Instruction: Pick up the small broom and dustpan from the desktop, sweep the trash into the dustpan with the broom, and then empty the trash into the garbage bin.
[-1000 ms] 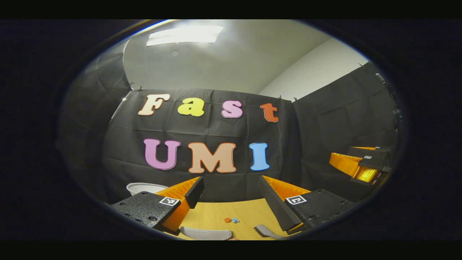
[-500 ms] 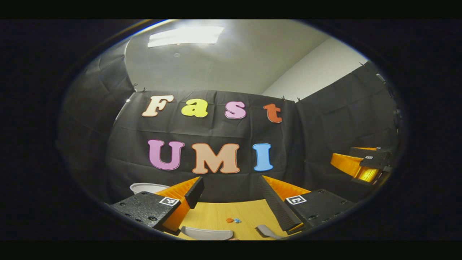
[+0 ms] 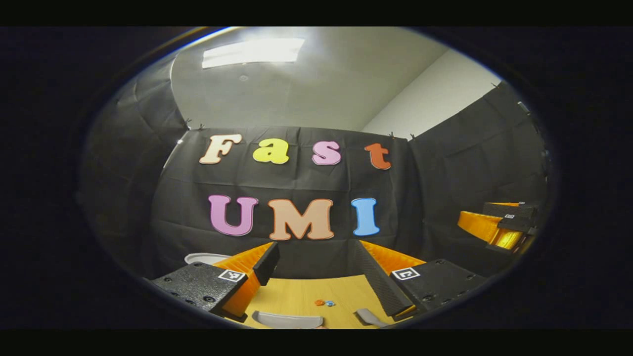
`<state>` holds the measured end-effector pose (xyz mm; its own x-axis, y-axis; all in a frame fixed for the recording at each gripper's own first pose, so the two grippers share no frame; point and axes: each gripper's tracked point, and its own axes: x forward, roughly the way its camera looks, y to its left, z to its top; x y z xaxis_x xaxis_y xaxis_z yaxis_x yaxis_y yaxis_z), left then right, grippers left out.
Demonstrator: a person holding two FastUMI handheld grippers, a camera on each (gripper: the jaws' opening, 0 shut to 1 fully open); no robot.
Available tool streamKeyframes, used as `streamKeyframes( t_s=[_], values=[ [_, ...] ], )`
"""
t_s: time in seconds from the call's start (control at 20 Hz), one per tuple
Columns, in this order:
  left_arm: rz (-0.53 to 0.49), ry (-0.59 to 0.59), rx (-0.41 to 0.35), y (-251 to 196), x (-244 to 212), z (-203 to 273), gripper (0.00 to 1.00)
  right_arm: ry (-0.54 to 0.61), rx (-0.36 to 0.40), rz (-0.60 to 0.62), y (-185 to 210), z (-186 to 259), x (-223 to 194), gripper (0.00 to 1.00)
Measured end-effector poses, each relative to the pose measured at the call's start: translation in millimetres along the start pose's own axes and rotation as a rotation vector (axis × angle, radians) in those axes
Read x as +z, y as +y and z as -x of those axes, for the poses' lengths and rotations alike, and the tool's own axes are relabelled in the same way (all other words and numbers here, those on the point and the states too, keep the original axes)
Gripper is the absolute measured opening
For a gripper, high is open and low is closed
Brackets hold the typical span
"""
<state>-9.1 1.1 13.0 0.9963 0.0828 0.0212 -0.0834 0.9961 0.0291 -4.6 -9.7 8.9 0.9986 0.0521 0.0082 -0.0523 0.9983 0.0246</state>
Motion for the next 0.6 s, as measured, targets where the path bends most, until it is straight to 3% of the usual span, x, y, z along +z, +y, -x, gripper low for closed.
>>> streamKeyframes(
  t_s=[0.15, 0.6],
  values=[
    [0.005, -0.007, 0.012, 2, 5, 4, 0.91, 0.004, 0.017, -0.003, 2, 1, -2, 0.99],
    [-0.038, 0.021, 0.070, 9, -1, 16, 0.94, 0.029, 0.083, -0.011, 4, 4, -11, 0.99]
  ],
)
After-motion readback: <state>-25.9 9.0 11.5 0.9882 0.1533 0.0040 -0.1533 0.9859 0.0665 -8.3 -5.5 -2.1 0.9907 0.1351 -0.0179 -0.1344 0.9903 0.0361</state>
